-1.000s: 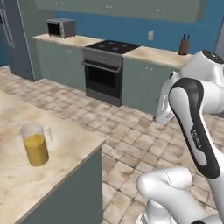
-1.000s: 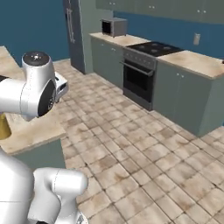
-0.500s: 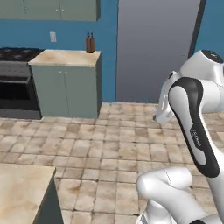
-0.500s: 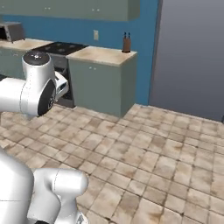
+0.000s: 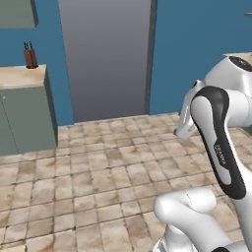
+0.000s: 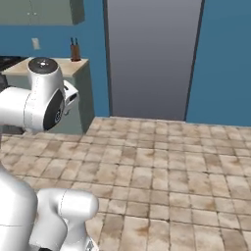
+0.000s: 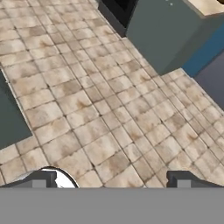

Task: Place the pitcher and cup on the dining counter for serving.

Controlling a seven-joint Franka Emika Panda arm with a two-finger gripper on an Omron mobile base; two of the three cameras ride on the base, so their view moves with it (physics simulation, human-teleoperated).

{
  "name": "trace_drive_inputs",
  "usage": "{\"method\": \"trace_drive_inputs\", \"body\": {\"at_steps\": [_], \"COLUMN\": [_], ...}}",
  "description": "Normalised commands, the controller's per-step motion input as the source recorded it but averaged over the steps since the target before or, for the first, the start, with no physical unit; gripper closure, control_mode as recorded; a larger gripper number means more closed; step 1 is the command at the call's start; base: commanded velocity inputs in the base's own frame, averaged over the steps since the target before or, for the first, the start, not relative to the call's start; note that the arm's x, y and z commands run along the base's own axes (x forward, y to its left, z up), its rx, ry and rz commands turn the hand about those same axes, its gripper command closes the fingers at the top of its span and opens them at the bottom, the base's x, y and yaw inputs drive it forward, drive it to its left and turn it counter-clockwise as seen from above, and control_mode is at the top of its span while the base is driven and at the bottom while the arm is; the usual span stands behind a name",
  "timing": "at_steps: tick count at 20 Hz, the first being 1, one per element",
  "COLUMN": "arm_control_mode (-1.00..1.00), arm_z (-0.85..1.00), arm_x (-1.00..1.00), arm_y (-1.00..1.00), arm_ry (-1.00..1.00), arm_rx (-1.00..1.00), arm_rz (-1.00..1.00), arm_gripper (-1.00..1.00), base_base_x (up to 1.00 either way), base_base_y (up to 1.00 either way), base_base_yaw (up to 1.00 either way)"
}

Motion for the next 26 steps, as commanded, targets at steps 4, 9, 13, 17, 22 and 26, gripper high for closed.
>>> {"method": "trace_drive_inputs", "body": {"at_steps": [4, 9, 13, 17, 22, 26], "arm_control_mode": [1.0, 1.0, 1.0, 1.0, 1.0, 1.0], "arm_z": [0.0, 0.0, 0.0, 0.0, 0.0, 0.0], "arm_x": [0.0, 0.0, 0.0, 0.0, 0.0, 0.0], "arm_y": [0.0, 0.0, 0.0, 0.0, 0.0, 0.0], "arm_ry": [0.0, 0.0, 0.0, 0.0, 0.0, 0.0], "arm_rx": [0.0, 0.0, 0.0, 0.0, 0.0, 0.0], "arm_rz": [0.0, 0.0, 0.0, 0.0, 0.0, 0.0], "arm_gripper": [-1.0, -1.0, -1.0, -1.0, -1.0, -1.0], "base_base_x": [0.57, 0.64, 0.62, 0.58, 0.54, 0.59], "base_base_y": [0.0, 0.0, 0.0, 0.0, 0.0, 0.0], "base_base_yaw": [-0.32, -0.34, -0.34, -0.34, -0.34, -0.36]}}
